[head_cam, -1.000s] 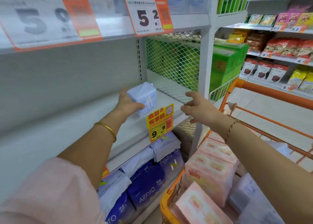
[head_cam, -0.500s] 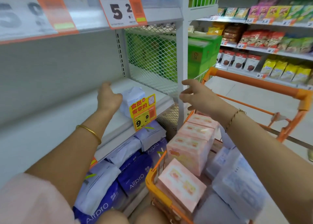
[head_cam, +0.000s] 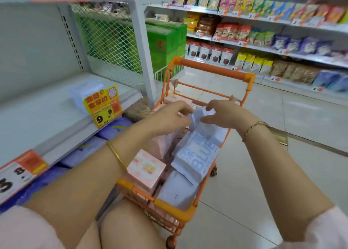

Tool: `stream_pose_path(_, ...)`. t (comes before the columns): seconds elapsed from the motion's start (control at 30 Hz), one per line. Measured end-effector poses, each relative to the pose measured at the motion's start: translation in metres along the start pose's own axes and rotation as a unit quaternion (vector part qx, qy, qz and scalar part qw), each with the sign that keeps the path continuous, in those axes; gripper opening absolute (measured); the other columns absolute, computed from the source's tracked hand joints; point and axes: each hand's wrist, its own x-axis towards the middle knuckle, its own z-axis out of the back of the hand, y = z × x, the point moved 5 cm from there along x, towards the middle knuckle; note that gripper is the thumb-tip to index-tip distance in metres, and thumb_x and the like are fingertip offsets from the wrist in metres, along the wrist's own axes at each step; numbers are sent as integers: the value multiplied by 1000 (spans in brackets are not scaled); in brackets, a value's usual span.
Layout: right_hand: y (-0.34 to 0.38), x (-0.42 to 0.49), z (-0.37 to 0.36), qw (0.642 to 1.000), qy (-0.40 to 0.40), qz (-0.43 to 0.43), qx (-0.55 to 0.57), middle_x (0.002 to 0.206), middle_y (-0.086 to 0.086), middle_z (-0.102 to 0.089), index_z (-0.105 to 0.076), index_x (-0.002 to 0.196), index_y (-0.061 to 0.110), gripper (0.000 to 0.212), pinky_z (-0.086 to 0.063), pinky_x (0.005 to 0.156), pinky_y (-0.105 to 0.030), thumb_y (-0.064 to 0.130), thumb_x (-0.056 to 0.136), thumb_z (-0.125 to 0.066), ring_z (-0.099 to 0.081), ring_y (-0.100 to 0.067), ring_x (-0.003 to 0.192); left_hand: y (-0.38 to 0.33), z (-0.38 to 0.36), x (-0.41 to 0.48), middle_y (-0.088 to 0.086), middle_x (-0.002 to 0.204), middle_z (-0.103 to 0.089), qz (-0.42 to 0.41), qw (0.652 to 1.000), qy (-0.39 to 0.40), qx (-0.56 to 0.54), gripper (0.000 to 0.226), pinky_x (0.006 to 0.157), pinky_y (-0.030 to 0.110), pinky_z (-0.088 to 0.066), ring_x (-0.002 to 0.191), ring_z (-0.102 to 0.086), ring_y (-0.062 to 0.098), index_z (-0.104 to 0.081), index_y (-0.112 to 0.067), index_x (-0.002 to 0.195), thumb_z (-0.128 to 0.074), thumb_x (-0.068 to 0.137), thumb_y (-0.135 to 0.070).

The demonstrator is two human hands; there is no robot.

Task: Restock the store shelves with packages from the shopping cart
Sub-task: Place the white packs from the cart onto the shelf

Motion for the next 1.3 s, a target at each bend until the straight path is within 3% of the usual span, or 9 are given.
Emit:
stream_pose_path(0.17, -10, 3, -26, 997, 71, -28, 19, 144, -6, -41, -31, 143, 16, 79, -40, 90, -32, 55, 81, -61, -45, -26, 126, -6, -12, -6, -5, 116, -51, -6, 995, 35, 96, 37, 64, -1, -34, 85, -49, 0, -52, -16, 127, -56, 90, -18)
stream_pose_path(0.33, -13, 4, -26, 998, 22, -36, 43, 137, -9, -45, -37, 139, 19, 75, -45, 87, -35, 52, 78, -66, -50, -28, 117, -2, -26, -11, 4, 97, -61, 51, 982, 139, 119, 43, 76, 33, -43, 83, -54, 15, -59, -8, 110, -50, 92, -46)
stream_pose_path(0.43, -6, 2, -21, 999, -14, -13, 41, 130, -11, -48, -43, 133, 15, 65, -46, 87, -36, 49, 81, -64, -52, -28, 110, 2, -49, -26, 1, 124, -58, 112, 954, 260, 101, 64, 98, 39, -46, 112, -56, 18, -50, -17, 128, -55, 81, -61)
stream_pose_path(0.53, -2, 5, -23, 999, -25, -15, 40, 124, -12, -50, -48, 127, 14, 57, -47, 85, -36, 48, 83, -62, -54, -27, 105, 4, -57, -30, -2, 142, -43, 140, 951, 246, 123, 101, 100, 40, -45, 122, -49, 20, -23, -24, 144, -62, 63, -70)
stream_pose_path(0.67, 1, 8, -22, 997, -64, -12, 48, 120, -14, -53, -51, 123, 10, 47, -50, 84, -38, 40, 88, -58, -56, -30, 101, 7, -58, -36, -4, 145, -34, 174, 951, 227, 118, 92, 93, 43, -51, 119, -50, 22, -6, -30, 146, -62, 78, -57)
stream_pose_path(0.87, 26, 20, -8, 992, -87, 39, 83, 129, -14, -53, -50, 129, 11, 45, -46, 91, -39, 36, 92, -52, -52, -32, 112, -5, -22, -33, -1, 145, -34, 167, 967, 155, 113, 97, 94, 34, -45, 126, -42, 21, -12, -23, 147, -62, 74, -64)
stream_pose_path(0.93, 49, 23, 9, 983, -116, 76, 119, 126, -16, -57, -56, 122, 5, 39, -42, 88, -34, 33, 96, -47, -53, -31, 111, -7, 16, -36, 0, 137, -45, 190, 971, 119, 83, 102, 90, 35, -51, 118, -51, 21, -32, -23, 140, -65, 58, -75)
stream_pose_path(1.07, 108, 37, 44, 946, -168, 133, 245, 76, -12, -51, -53, 79, 1, 40, -34, 67, -32, 31, 100, -37, -48, -27, 80, 6, 108, -39, -1, 100, -58, 195, 978, -24, 67, 52, 74, 22, -46, 88, -57, 15, -55, -16, 103, -68, 73, -57)
stream_pose_path(1.3, 203, 103, 40, 907, 13, 132, 399, 122, -2, -45, -39, 136, 19, 57, -54, 74, -41, 57, 94, -37, -53, -27, 105, 46, 213, -21, 1, 114, -48, 124, 934, -296, 159, 78, 84, 33, -41, 104, -48, 22, -37, -15, 128, -77, 68, -45)
